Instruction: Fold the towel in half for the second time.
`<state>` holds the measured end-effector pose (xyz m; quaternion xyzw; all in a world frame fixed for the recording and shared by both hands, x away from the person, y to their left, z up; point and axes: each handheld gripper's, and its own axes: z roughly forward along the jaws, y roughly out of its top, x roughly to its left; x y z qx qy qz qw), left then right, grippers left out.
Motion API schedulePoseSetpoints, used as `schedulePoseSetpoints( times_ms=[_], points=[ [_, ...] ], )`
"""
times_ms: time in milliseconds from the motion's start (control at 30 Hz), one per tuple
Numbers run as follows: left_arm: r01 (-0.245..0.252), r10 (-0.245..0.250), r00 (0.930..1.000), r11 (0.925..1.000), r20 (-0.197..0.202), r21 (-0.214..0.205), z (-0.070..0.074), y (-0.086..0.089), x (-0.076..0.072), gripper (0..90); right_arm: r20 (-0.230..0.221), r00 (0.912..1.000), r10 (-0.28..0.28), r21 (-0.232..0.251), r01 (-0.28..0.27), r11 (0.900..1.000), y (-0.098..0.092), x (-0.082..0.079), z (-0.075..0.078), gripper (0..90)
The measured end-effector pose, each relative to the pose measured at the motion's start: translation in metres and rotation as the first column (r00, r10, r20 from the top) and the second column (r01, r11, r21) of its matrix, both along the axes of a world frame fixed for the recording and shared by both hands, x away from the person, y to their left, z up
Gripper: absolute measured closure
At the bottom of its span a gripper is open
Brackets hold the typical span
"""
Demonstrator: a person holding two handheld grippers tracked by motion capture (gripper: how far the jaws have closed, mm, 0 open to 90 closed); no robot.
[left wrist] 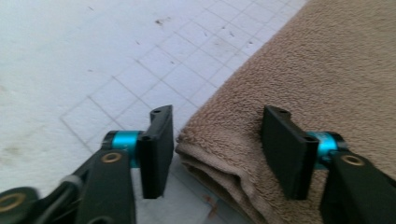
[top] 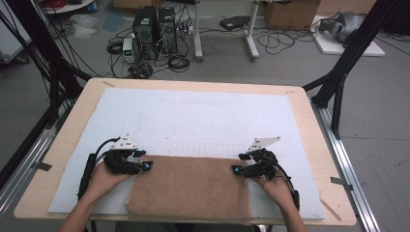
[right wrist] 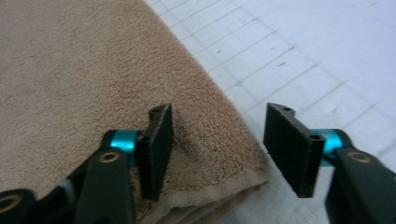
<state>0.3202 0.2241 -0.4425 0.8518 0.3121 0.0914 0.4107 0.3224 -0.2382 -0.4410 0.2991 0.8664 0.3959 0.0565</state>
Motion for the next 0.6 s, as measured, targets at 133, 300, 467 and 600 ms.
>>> schedulePoseSetpoints(
  times_ms=[133, 300, 467, 600],
  points=[
    [0.007, -0.007, 0.9997, 0.9997, -0.024, -0.024, -0.001, 0.001, 0.001, 55.3, -0.036, 0.9992, 0.015, 0.035, -0.014, 0.9993, 0.000, 0.000, -0.003, 55.6],
    [0.022, -0.022, 0.9994, 0.9997, 0.027, 0.009, 0.003, -0.002, -0.007, 72.6, -0.019, 0.9987, 0.048, 0.030, -0.047, 0.9985, 0.001, -0.005, -0.001, 75.0],
    [-0.003, 0.001, 0.9967, 0.9997, 0.081, 0.025, 0.006, -0.003, -0.014, 78.9, -0.011, 0.9980, 0.062, 0.019, -0.062, 0.9979, 0.002, -0.005, 0.006, 78.8],
    [-0.043, 0.041, 0.9904, 0.9990, 0.132, 0.011, 0.013, -0.003, -0.014, 79.4, 0.013, 0.9981, 0.061, 0.027, -0.061, 0.9978, 0.002, -0.004, 0.014, 79.1]
  ],
)
